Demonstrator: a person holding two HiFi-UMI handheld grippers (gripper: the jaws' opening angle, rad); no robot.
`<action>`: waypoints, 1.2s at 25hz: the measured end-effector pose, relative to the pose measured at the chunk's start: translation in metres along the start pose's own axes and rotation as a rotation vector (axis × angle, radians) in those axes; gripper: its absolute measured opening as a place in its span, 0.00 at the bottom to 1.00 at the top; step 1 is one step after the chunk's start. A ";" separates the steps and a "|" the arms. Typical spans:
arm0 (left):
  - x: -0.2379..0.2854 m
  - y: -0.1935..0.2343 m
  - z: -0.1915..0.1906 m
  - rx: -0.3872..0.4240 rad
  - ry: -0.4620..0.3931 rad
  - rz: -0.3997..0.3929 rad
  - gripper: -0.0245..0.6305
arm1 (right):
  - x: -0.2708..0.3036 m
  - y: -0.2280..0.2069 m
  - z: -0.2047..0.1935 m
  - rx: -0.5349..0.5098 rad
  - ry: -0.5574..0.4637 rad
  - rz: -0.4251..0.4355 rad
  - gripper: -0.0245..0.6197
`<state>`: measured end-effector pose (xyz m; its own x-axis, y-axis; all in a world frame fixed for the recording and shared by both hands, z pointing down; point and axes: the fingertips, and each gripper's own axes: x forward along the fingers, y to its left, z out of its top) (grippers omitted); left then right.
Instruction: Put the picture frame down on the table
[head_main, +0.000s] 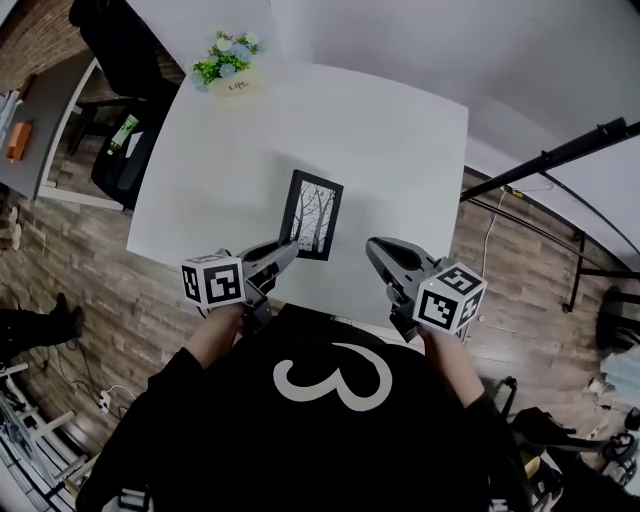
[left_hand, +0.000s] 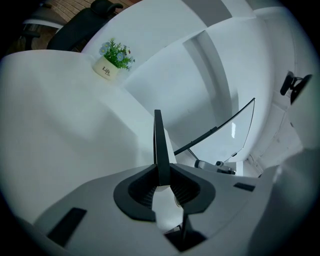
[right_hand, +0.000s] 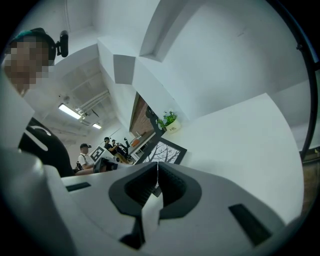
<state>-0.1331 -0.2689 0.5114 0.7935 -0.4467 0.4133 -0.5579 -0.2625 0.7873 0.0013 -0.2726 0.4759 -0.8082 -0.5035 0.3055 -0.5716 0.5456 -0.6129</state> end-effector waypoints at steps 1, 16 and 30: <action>0.002 0.003 -0.001 -0.004 0.007 0.002 0.16 | 0.000 -0.002 0.000 0.003 -0.002 -0.006 0.07; 0.015 0.028 -0.012 -0.057 0.076 0.017 0.16 | 0.004 -0.021 -0.013 0.069 -0.008 -0.050 0.07; 0.022 0.033 -0.020 -0.106 0.089 0.010 0.16 | 0.000 -0.032 -0.029 0.115 0.000 -0.058 0.07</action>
<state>-0.1292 -0.2703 0.5557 0.8092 -0.3701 0.4563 -0.5406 -0.1650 0.8249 0.0155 -0.2706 0.5163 -0.7742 -0.5320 0.3429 -0.5973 0.4348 -0.6740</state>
